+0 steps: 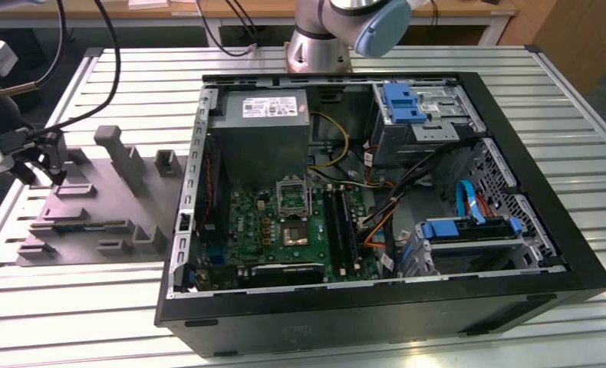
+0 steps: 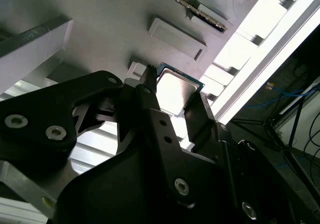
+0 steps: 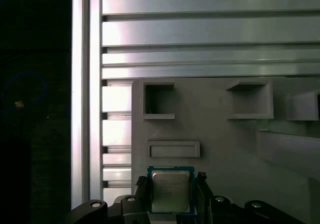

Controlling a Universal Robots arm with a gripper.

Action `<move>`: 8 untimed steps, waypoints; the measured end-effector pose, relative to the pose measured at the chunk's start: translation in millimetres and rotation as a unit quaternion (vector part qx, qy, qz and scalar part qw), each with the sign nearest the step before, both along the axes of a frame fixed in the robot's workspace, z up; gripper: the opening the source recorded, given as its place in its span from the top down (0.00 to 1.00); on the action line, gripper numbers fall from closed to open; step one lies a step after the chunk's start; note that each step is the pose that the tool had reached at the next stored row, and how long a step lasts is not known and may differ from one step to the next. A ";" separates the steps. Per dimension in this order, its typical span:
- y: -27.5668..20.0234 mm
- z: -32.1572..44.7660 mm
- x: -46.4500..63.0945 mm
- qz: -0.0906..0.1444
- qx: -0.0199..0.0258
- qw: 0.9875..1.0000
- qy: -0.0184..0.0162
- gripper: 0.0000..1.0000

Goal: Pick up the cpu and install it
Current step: 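Pick up the cpu and move it towards the insertion slot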

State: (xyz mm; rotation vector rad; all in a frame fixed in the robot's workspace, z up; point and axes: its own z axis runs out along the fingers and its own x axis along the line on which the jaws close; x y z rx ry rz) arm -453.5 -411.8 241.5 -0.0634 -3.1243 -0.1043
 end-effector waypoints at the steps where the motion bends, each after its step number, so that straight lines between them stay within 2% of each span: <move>1: 0.0 0.4 0.0 0.000 0.000 1.000 0.000 0.53; 8: 0.0 2.7 0.0 0.000 0.000 1.000 0.000 0.53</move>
